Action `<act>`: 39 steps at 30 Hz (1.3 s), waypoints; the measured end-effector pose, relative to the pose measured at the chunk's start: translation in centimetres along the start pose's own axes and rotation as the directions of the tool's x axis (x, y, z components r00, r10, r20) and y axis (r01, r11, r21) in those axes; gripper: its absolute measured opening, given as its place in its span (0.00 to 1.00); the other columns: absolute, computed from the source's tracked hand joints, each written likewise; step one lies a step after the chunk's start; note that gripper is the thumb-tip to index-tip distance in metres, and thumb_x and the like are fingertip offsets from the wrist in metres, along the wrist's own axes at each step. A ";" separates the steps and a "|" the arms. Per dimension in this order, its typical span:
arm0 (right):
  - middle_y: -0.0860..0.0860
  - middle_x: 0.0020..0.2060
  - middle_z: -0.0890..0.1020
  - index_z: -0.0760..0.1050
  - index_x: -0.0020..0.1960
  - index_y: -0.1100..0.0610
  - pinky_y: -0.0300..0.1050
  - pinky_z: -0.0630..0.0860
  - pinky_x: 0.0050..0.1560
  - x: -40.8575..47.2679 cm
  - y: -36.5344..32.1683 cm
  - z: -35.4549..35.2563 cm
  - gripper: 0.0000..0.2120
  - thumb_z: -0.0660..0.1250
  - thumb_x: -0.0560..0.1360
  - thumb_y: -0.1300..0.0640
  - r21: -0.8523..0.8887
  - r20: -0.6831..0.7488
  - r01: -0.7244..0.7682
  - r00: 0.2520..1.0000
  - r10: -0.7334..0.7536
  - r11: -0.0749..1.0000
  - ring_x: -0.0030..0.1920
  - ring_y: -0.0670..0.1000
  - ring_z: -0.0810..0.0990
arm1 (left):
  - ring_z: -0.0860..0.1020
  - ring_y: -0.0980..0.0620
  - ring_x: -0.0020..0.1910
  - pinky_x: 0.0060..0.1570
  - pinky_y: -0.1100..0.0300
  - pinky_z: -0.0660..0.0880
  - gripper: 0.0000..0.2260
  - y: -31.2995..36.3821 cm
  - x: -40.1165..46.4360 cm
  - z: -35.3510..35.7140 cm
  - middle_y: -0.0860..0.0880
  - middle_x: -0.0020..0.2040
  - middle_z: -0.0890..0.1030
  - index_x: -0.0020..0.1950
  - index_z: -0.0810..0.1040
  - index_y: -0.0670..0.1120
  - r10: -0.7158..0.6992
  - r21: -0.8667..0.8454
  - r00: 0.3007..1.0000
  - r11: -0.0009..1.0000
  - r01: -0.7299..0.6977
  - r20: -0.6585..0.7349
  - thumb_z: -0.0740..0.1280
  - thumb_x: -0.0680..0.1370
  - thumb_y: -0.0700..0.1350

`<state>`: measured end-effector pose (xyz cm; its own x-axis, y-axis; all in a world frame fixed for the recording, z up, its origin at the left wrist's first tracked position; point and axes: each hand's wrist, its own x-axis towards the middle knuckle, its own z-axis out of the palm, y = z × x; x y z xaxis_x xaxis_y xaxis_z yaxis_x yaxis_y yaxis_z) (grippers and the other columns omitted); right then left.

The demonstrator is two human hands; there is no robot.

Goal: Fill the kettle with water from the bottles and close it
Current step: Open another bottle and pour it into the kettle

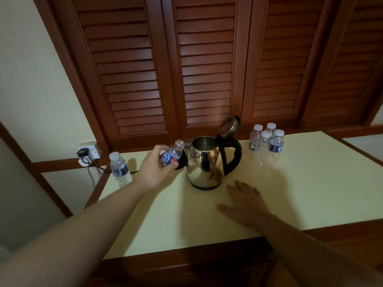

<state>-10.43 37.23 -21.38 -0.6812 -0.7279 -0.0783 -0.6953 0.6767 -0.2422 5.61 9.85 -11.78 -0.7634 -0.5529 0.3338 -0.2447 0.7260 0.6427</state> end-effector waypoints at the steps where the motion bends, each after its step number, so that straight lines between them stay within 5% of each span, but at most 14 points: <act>1: 0.50 0.83 0.54 0.55 0.82 0.43 0.60 0.49 0.81 0.0 -0.4 -0.2 0.46 0.53 0.71 0.20 0.009 -0.011 0.007 1.000 -0.007 1.000 0.82 0.55 0.51 | 0.80 0.54 0.52 0.44 0.63 0.72 0.22 -0.7 -1.1 0.4 0.52 0.58 0.80 0.65 0.71 0.57 0.004 -0.038 1.000 0.999 -0.005 -0.006 0.76 0.76 0.55; 6: 0.48 0.69 0.71 0.70 0.73 0.42 0.56 0.67 0.69 0.3 -3.5 -1.3 0.31 0.58 0.75 0.27 -0.032 -0.038 0.106 0.993 -0.107 0.994 0.69 0.52 0.68 | 0.79 0.60 0.53 0.52 0.62 0.77 0.23 -3.4 -5.1 1.9 0.52 0.59 0.77 0.66 0.72 0.58 0.002 -0.060 0.998 0.998 0.002 0.070 0.77 0.75 0.55; 11: 0.47 0.59 0.74 0.79 0.65 0.50 0.45 0.73 0.61 0.6 -5.0 -0.5 0.20 0.67 0.79 0.40 0.169 -0.027 0.122 0.993 -0.119 0.978 0.60 0.50 0.75 | 0.78 0.58 0.49 0.47 0.69 0.76 0.25 -4.1 -6.3 2.4 0.53 0.56 0.76 0.68 0.73 0.57 0.001 0.018 0.996 1.000 -0.003 0.085 0.77 0.74 0.56; 16: 0.49 0.47 0.78 0.79 0.54 0.53 0.40 0.71 0.46 0.5 -7.6 -1.6 0.09 0.69 0.80 0.48 0.395 -0.216 0.188 0.970 -0.108 0.899 0.45 0.47 0.76 | 0.77 0.60 0.52 0.48 0.74 0.74 0.24 -4.7 -6.5 2.0 0.54 0.59 0.74 0.68 0.71 0.60 0.093 -0.013 0.980 0.996 -0.092 0.177 0.75 0.76 0.57; 20: 0.50 0.48 0.80 0.81 0.56 0.54 0.36 0.74 0.47 -0.1 -10.2 -3.8 0.09 0.70 0.80 0.50 0.555 -0.299 0.234 0.951 -0.071 0.798 0.48 0.47 0.79 | 0.76 0.59 0.53 0.48 0.76 0.72 0.26 -5.2 -6.2 2.3 0.55 0.60 0.74 0.70 0.71 0.60 0.120 0.006 0.967 0.992 -0.125 0.224 0.76 0.75 0.57; 24: 0.44 0.49 0.84 0.82 0.54 0.45 0.33 0.77 0.50 -0.5 -10.9 -4.2 0.06 0.74 0.78 0.51 0.669 -0.260 0.259 0.960 -0.106 0.697 0.50 0.42 0.82 | 0.76 0.57 0.54 0.55 0.64 0.74 0.26 -5.1 -6.0 2.4 0.56 0.59 0.74 0.70 0.72 0.59 0.168 -0.006 0.954 0.985 -0.172 0.247 0.76 0.75 0.57; 28: 0.45 0.50 0.87 0.85 0.59 0.52 0.33 0.78 0.52 -0.9 -10.5 -4.0 0.13 0.77 0.75 0.53 0.741 -0.258 0.277 0.959 -0.121 0.612 0.52 0.41 0.84 | 0.76 0.56 0.56 0.58 0.59 0.75 0.25 -5.3 -5.9 2.4 0.56 0.60 0.76 0.70 0.72 0.59 0.201 -0.009 0.937 0.978 -0.207 0.287 0.75 0.75 0.57; 36: 0.49 0.47 0.89 0.85 0.58 0.57 0.36 0.80 0.48 -1.0 -8.9 -4.3 0.16 0.80 0.71 0.63 0.809 -0.191 0.210 0.977 -0.092 0.549 0.49 0.46 0.87 | 0.77 0.57 0.56 0.59 0.57 0.77 0.22 -4.3 -5.8 2.4 0.60 0.58 0.78 0.67 0.73 0.61 0.254 -0.065 0.901 0.967 -0.247 0.352 0.76 0.76 0.53; 39: 0.45 0.45 0.88 0.86 0.56 0.55 0.33 0.77 0.47 -1.5 -8.3 -4.9 0.14 0.80 0.72 0.57 0.773 -0.215 0.233 0.971 -0.101 0.590 0.48 0.43 0.86 | 0.77 0.58 0.56 0.59 0.56 0.77 0.23 -3.4 -5.8 3.0 0.60 0.59 0.78 0.67 0.73 0.62 0.255 -0.070 0.904 0.967 -0.246 0.343 0.77 0.75 0.54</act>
<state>-4.75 33.21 -14.53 -0.6408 -0.7516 0.1565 -0.3913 0.1443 -0.9089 9.14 11.80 -17.98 -0.9577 -0.1743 0.2292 -0.0066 0.8090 0.5877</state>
